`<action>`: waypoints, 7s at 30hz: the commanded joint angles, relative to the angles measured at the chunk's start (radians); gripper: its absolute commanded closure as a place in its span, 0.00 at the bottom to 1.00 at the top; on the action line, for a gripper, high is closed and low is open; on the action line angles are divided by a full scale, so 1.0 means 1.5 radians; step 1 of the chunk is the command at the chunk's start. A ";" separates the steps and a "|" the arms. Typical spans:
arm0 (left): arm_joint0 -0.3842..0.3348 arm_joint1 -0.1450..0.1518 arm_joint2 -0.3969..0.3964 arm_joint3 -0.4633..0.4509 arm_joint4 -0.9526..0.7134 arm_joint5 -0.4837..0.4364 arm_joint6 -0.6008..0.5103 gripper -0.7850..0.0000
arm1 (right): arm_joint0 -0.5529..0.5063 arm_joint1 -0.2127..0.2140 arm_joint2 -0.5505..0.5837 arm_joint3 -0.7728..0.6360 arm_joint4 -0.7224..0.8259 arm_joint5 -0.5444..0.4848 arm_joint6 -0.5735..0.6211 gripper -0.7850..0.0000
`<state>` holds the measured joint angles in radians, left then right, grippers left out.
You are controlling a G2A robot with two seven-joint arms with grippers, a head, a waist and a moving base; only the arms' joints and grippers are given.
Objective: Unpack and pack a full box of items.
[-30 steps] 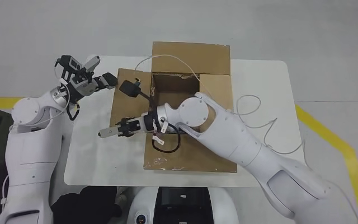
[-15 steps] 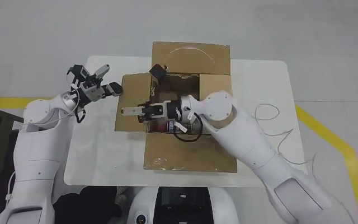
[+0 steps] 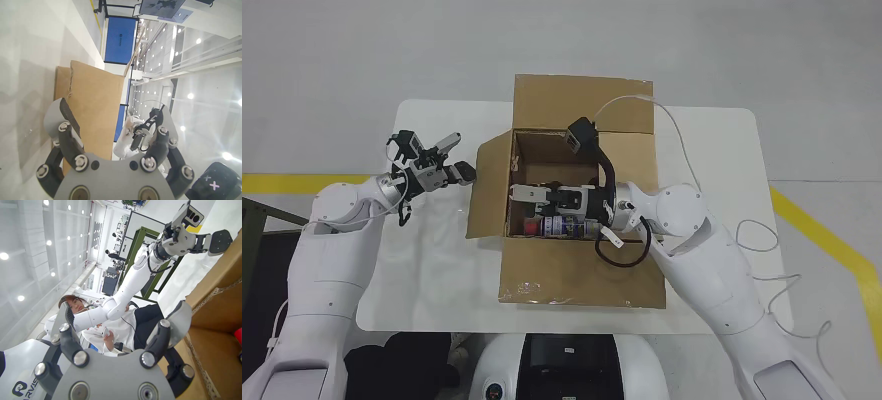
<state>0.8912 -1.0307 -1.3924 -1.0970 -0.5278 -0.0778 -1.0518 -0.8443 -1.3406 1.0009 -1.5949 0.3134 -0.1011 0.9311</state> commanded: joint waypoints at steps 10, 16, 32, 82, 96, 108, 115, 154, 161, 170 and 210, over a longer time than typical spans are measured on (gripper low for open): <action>0.006 0.000 0.017 -0.020 0.005 -0.003 -0.028 0.00 | -0.029 0.010 0.028 -0.030 -0.006 0.008 0.000 0.00; 0.012 0.002 0.010 -0.047 0.002 -0.015 -0.032 0.00 | -0.034 0.012 0.032 -0.033 -0.007 0.005 0.001 0.00; -0.001 0.010 -0.014 -0.187 0.013 -0.008 0.003 0.00 | -0.114 0.045 0.119 -0.158 -0.061 0.099 0.056 0.00; -0.155 -0.031 0.194 -0.230 0.086 0.040 0.036 0.00 | -0.273 0.084 0.204 -0.325 -0.075 0.214 0.044 0.00; -0.280 -0.091 0.357 -0.113 0.069 0.038 0.042 0.00 | -0.371 0.108 0.277 -0.457 -0.118 0.289 0.047 0.00; -0.292 -0.127 0.430 -0.043 0.129 0.003 0.102 0.00 | -0.400 0.118 0.277 -0.493 -0.119 0.302 0.038 0.00; -0.300 -0.149 0.455 -0.002 0.125 -0.034 0.118 0.00 | -0.392 0.119 0.239 -0.471 -0.114 0.300 0.012 0.00; -0.382 -0.265 0.471 0.102 -0.059 -0.174 0.046 0.00 | -0.409 0.144 0.276 -0.503 -0.245 0.326 -0.132 0.00; -0.378 -0.255 0.417 0.103 -0.076 -0.192 0.019 0.00 | -0.469 0.148 0.349 -0.503 -0.230 0.289 -0.167 0.00; -0.324 -0.212 0.299 0.022 -0.054 -0.176 -0.009 0.00 | -0.505 0.151 0.405 -0.503 -0.224 0.239 -0.207 0.00; 0.018 -0.065 -0.223 -0.232 0.035 0.036 0.011 0.00 | -0.497 0.145 0.424 -0.307 -0.154 0.005 -0.303 0.00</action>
<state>0.9155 -1.1300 -1.7182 -1.4521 -0.4769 -0.0241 -1.0412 -1.5899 -1.1230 1.6386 -2.0570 0.0857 -0.0943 0.4805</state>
